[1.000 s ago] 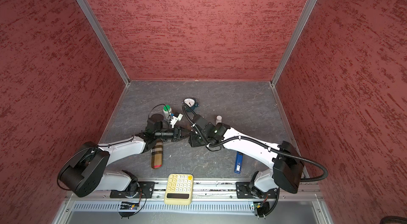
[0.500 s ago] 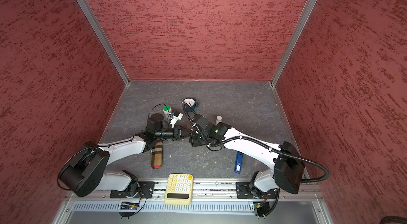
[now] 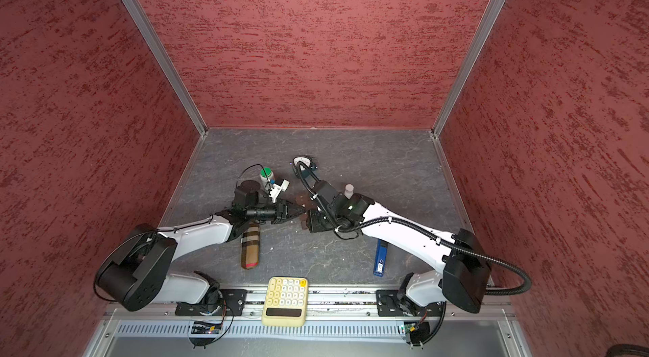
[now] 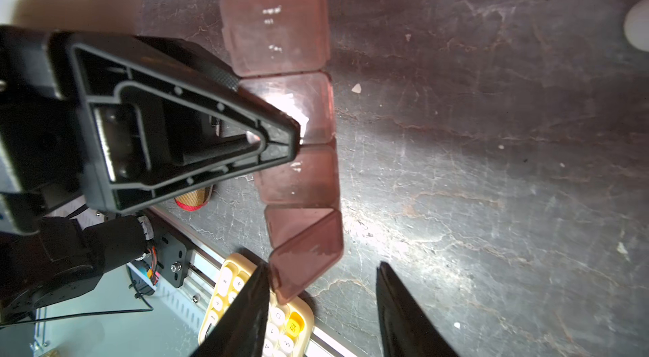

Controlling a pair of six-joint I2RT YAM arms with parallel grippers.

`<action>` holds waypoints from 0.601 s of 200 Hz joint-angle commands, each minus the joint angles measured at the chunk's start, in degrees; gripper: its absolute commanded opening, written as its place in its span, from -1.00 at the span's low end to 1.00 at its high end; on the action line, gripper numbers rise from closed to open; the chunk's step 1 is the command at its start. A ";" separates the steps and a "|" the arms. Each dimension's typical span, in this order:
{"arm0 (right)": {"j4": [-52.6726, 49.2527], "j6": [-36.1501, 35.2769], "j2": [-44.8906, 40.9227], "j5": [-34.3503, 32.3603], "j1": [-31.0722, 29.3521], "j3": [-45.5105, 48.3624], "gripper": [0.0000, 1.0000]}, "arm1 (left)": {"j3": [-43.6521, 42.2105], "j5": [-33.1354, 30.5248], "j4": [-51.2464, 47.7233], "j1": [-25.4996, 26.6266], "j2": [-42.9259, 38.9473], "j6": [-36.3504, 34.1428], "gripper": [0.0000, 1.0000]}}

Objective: Sort the pills into containers
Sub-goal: 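Grip the strip's far end with the left gripper, holding it with the right, then open the right gripper and draw it back from the strip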

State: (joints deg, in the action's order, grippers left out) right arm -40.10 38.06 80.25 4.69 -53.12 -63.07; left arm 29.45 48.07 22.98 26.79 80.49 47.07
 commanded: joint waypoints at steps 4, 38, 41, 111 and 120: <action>-3.61 -0.44 -0.69 -3.46 0.21 -1.40 0.00 | -0.27 -0.26 -0.29 -0.15 0.13 -1.46 -1.00; -5.38 0.21 -0.61 -6.67 0.63 -1.27 -0.04 | -0.36 -0.19 -0.44 -0.21 -0.09 -1.44 -1.00; -5.53 0.27 -0.62 -7.03 0.72 -1.27 -0.04 | -0.36 -0.19 -0.50 -0.24 -0.13 -1.44 -1.00; -5.86 1.71 1.34 -10.24 2.67 -0.65 -0.20 | -0.36 0.22 -0.92 -0.18 -0.80 -1.37 -1.00; -5.08 1.70 2.02 -9.81 2.81 -0.41 -0.20 | -0.36 0.26 -0.92 -0.15 -0.90 -1.37 -1.00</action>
State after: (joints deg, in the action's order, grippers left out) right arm -45.71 38.96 80.79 -3.40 -50.74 -63.07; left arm 29.45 47.86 21.82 26.79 80.47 46.63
